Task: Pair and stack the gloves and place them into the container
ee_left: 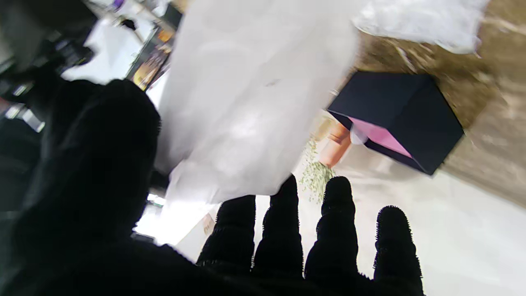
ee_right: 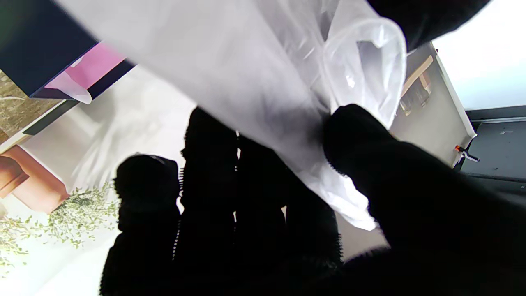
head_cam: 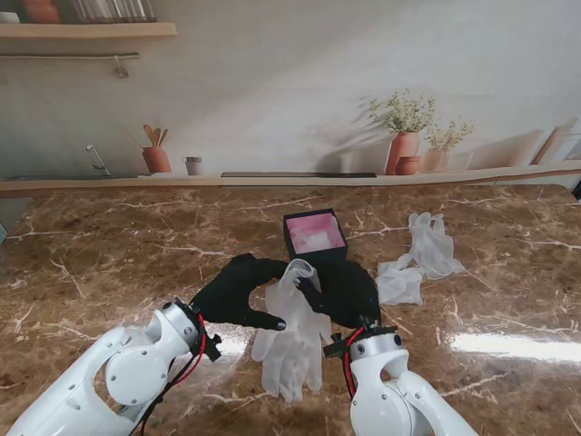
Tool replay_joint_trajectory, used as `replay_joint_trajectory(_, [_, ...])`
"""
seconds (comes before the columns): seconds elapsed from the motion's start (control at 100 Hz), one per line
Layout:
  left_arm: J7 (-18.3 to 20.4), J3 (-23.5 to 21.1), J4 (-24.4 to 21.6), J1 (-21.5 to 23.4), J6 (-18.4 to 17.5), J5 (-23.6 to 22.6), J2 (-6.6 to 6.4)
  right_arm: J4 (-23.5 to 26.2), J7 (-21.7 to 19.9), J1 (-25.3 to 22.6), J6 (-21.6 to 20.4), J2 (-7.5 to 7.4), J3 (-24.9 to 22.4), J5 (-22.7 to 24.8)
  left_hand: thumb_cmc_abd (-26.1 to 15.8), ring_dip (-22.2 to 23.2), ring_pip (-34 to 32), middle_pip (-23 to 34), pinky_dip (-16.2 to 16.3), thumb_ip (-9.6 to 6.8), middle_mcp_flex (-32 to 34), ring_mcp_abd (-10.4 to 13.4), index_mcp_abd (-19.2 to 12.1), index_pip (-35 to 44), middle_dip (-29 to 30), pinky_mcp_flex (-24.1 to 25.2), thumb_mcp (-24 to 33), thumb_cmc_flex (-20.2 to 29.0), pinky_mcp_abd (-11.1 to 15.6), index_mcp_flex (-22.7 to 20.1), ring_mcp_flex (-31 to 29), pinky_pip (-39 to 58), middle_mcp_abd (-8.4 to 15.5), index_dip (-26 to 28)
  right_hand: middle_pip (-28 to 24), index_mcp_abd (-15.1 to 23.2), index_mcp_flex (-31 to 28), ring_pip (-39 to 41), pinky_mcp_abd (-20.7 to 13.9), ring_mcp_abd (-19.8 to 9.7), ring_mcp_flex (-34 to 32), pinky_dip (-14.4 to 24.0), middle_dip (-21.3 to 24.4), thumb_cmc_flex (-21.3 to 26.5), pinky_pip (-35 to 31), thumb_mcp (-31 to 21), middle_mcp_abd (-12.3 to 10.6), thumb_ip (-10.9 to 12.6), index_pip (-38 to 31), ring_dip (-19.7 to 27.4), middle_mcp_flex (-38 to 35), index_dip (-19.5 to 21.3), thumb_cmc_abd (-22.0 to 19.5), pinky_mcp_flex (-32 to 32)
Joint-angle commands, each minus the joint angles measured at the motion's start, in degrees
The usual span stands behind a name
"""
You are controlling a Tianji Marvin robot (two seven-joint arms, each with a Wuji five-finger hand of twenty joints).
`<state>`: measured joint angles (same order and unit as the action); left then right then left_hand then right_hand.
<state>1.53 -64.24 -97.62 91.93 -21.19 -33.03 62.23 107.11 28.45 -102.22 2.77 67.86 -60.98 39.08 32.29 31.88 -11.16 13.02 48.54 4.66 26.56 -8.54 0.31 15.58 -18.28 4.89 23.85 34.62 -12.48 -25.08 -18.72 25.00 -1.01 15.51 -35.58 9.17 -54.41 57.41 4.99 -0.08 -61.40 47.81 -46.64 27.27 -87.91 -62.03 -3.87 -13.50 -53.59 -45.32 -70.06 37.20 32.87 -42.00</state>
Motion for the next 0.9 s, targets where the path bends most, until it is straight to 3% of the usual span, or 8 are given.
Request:
replay_joint_trajectory(0.0, [-3.8,0.9,1.4,0.1,0.5,-1.1,0.72,0.8,-1.2,-0.9,-0.2,0.38,-0.2,-1.3,2.5,1.1,-0.2,1.8,2.0,1.55,-0.8,2.1,0.3,0.7,-1.2,0.1,6.3,-2.0,1.6,2.3,0.3,0.2,1.9,0.7,-1.0,0.3,-2.9,1.7,-0.1,0.0,-2.2,-0.4,-0.8,-1.1,-3.5,-2.6,0.7,-0.5,-2.8,-1.5,-1.8,0.9,-0.2,-1.0])
replay_joint_trajectory(0.11, [-8.6,1.8,2.3,-0.1,1.1,-3.9,1.43,1.5,-2.3,-1.4,-1.3,0.35,-0.6,-2.9,2.9,2.4,-2.3,4.2,1.7,2.38,3.6,2.0,-1.6,6.9,-2.6,-0.5,15.6,0.0,1.4,1.1,-4.0,3.8,2.4,4.3,-1.0,-0.1,-3.3,1.9,0.2,0.2,-2.5,-0.5,-0.6,-1.3,-3.8,-3.0,1.0,-0.4,-2.9,-1.4,-2.1,0.9,0.0,-1.1])
replay_joint_trajectory(0.25, [-16.6,2.9,4.4,-0.6,-0.5,-3.7,3.2,1.6,-2.9,-1.5,-1.9,0.21,-0.9,-3.1,1.3,4.3,-5.8,7.8,0.4,2.84,13.4,1.9,-9.6,21.5,-4.9,-1.3,20.3,1.6,0.6,-2.7,-10.7,10.6,2.9,15.0,-1.0,-0.1,-3.4,2.0,0.4,0.3,-2.6,-0.6,-0.5,-1.5,-4.0,-3.1,0.9,-0.4,-2.8,-1.4,-2.2,0.9,0.0,-1.2])
replay_joint_trajectory(0.32, [-17.9,2.9,4.6,-0.5,-1.3,-2.9,3.65,1.5,-3.5,-1.6,-2.1,0.12,-1.0,-3.3,0.5,4.8,-6.8,8.8,0.0,2.87,16.4,1.7,-10.2,25.0,-5.7,-1.4,20.7,1.6,0.4,-5.2,-12.3,12.3,2.9,17.5,-1.0,-0.2,-3.5,2.0,0.4,0.3,-2.6,-0.7,-0.4,-1.6,-4.0,-3.2,1.0,-0.4,-2.8,-1.4,-2.2,1.0,0.1,-1.2])
replay_joint_trajectory(0.38, [-19.2,2.9,5.0,-0.5,-2.4,-1.9,4.11,1.5,-3.8,-1.6,-2.1,0.07,-1.0,-3.5,0.4,5.5,-7.9,9.4,-0.8,6.76,18.7,1.6,-12.3,27.7,-6.5,-1.4,16.3,5.5,0.3,-7.1,-13.7,14.2,2.7,20.1,-1.0,-0.2,-3.5,2.1,0.5,0.4,-2.6,-0.7,-0.3,-1.6,-4.1,-3.2,1.1,-0.4,-2.8,-1.4,-2.3,0.9,0.1,-1.2])
replay_joint_trajectory(0.45, [-20.7,3.0,5.1,-0.3,-3.3,-0.2,4.76,1.4,-4.0,-1.7,-2.2,0.01,-1.1,-3.5,-0.2,6.3,-9.2,10.0,-1.2,6.71,20.9,1.1,-14.1,31.0,-7.2,-1.5,11.4,9.3,0.0,-8.9,-15.0,16.2,2.1,20.5,-1.0,-0.2,-3.6,2.1,0.5,0.3,-2.7,-0.8,-0.2,-1.6,-4.2,-3.2,1.1,-0.4,-2.7,-1.4,-2.3,0.8,0.2,-1.2])
replay_joint_trajectory(0.7, [-17.4,0.6,2.4,1.9,-4.8,4.3,4.53,1.9,-5.5,-2.7,-2.9,-0.56,-2.8,-2.4,-7.0,7.8,-11.3,9.9,-2.0,5.62,26.0,0.1,-15.2,35.7,-10.0,-1.1,6.1,13.1,-0.2,-18.5,-16.7,17.1,1.3,16.7,-0.9,-0.1,-3.3,2.0,0.6,0.5,-2.2,-1.0,0.0,-1.1,-4.1,-2.7,1.3,-0.6,-2.6,-1.3,-2.1,0.4,0.5,-0.6])
replay_joint_trajectory(0.89, [-10.0,-1.9,-1.1,4.7,-5.2,9.7,3.31,2.6,-7.0,-4.2,-6.0,-1.11,-4.7,-1.8,-16.6,8.9,-11.9,9.7,-1.9,3.25,27.8,-1.4,-12.2,32.3,-8.4,-0.5,-8.0,18.2,-0.5,-23.3,-16.4,16.2,-0.5,8.2,-1.1,0.1,-3.5,2.9,0.5,0.4,-2.7,-1.0,-0.1,-0.9,-4.6,-2.8,1.6,-0.5,-3.0,-1.7,-2.6,0.1,1.5,-1.2])
